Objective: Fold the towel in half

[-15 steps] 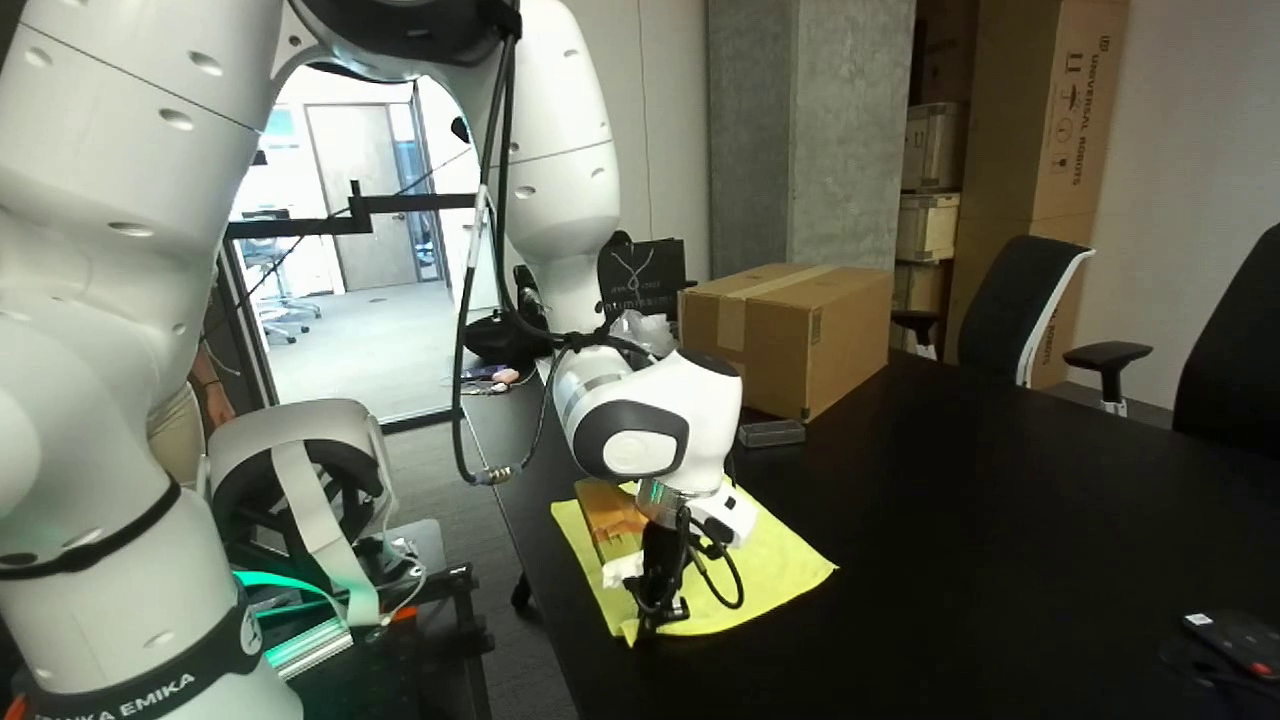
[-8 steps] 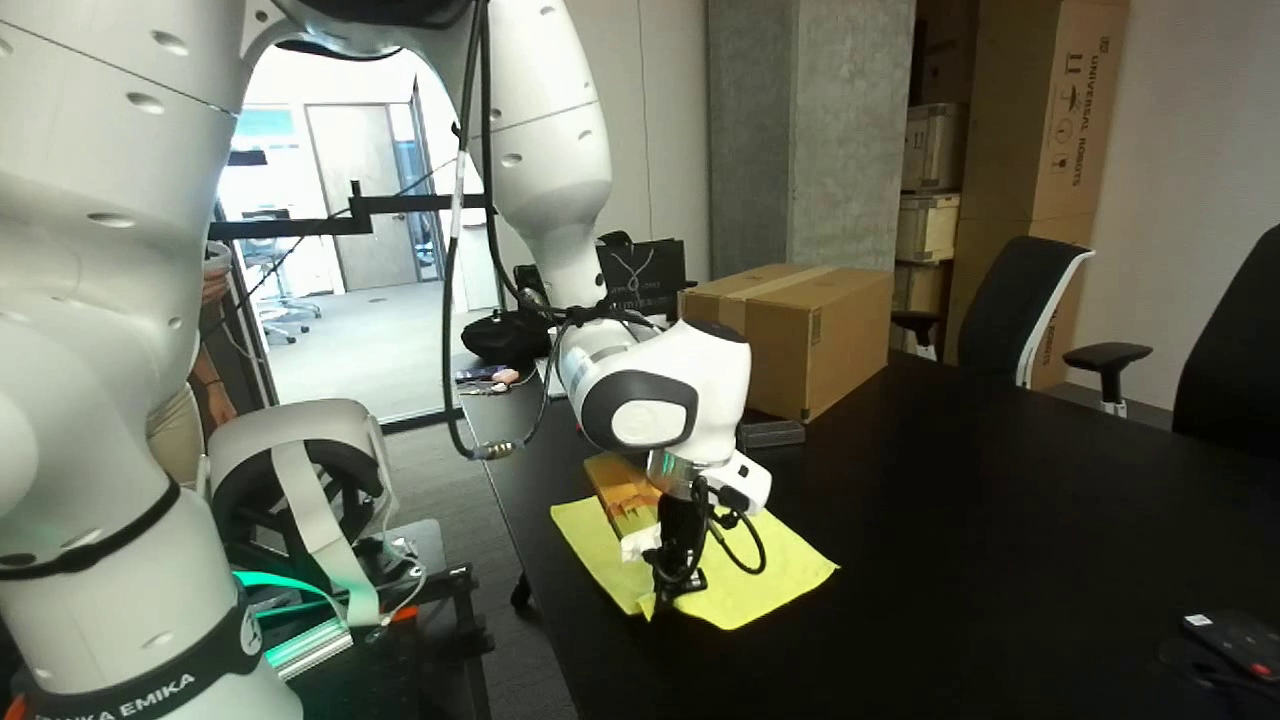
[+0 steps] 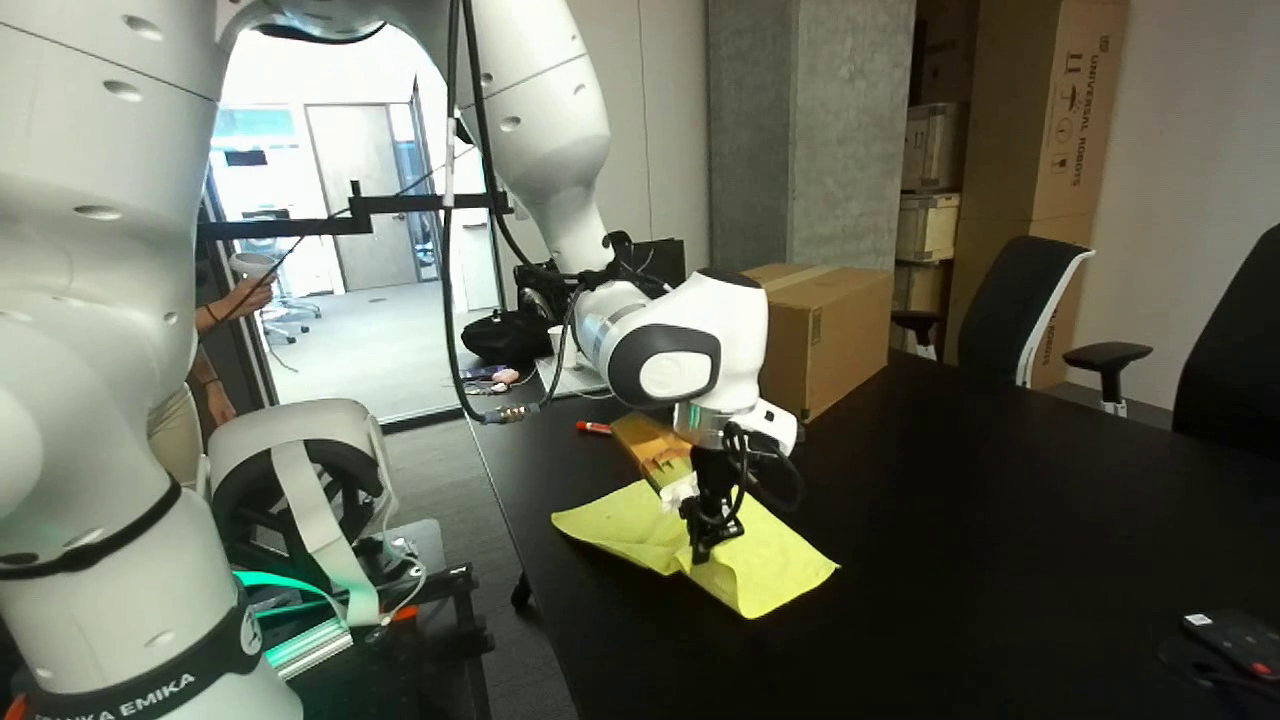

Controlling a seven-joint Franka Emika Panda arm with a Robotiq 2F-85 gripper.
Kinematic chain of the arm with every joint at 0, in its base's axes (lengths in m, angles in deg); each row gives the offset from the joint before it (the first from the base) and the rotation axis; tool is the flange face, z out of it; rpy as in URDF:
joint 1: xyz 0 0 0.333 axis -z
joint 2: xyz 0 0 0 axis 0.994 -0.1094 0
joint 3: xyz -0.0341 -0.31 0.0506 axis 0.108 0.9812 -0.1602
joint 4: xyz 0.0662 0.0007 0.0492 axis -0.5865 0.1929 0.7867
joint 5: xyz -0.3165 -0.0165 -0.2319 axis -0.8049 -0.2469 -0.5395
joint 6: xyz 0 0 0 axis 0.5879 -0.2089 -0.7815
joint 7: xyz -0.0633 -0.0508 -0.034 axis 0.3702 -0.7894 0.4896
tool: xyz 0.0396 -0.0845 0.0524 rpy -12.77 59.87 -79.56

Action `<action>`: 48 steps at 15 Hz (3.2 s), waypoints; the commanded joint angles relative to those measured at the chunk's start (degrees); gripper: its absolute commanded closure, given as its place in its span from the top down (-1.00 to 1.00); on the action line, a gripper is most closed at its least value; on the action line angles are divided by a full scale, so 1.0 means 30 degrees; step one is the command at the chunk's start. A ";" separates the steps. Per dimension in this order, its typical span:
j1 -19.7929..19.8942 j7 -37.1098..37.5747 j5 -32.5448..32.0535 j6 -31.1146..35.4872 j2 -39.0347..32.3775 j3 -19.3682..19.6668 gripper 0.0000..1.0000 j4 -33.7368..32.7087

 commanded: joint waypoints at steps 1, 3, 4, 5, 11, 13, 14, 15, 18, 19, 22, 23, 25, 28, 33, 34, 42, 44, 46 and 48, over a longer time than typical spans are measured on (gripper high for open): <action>-0.1013 0.1267 -0.1442 -0.0854 -0.0756 0.0708 -0.93 -0.1836; -0.1552 0.2011 -0.2273 -0.1106 -0.1201 0.1113 -0.93 -0.2823; -0.1694 0.2178 -0.2534 -0.1380 -0.1352 0.1186 -0.93 -0.3294; -0.1964 0.2566 -0.2918 -0.1633 -0.1493 0.1404 -0.93 -0.3800; -0.3397 0.5119 -0.5179 -0.3099 -0.3266 0.2921 -0.93 -0.7301; -0.3664 0.5819 -0.5559 -0.4015 -0.3981 0.3225 -0.93 -0.8540; -0.3761 0.6145 -0.5672 -0.4399 -0.4360 0.3323 -0.93 -0.9115; -0.3909 0.6518 -0.5826 -0.4756 -0.4691 0.3458 -0.93 -0.9666; -0.4138 0.7357 -0.5961 -0.5505 -0.5465 0.3575 -0.93 -1.0967; -0.4028 0.7458 -0.5694 -0.5439 -0.5692 0.3420 -0.93 -1.1272; -0.3866 0.7878 -0.5190 -0.5122 -0.5833 0.3176 -0.41 -1.1696; -0.3799 0.7979 -0.5008 -0.4884 -0.5733 0.3085 -0.41 -1.1637; -0.3853 0.8202 -0.4980 -0.4507 -0.5435 0.3090 -0.15 -1.1375; -0.3823 0.8066 -0.4960 -0.3880 -0.4966 0.2933 0.30 -1.0684; -0.3367 0.5244 -0.5115 -0.3910 -0.3209 0.1673 0.98 -0.7398; -0.3430 0.4524 -0.5364 -0.3812 -0.2762 0.1439 1.00 -0.6318; -0.3476 -0.0483 -0.6215 -0.3890 -0.0335 -0.0793 1.00 -0.0576; -0.3468 -0.1853 -0.6399 -0.4001 0.0188 -0.1254 1.00 0.0306; -0.3536 -0.3076 -0.6725 -0.3939 0.0527 -0.1629 1.00 0.1039; -0.3566 -0.4246 -0.7216 -0.3831 0.0743 -0.2002 1.00 0.1671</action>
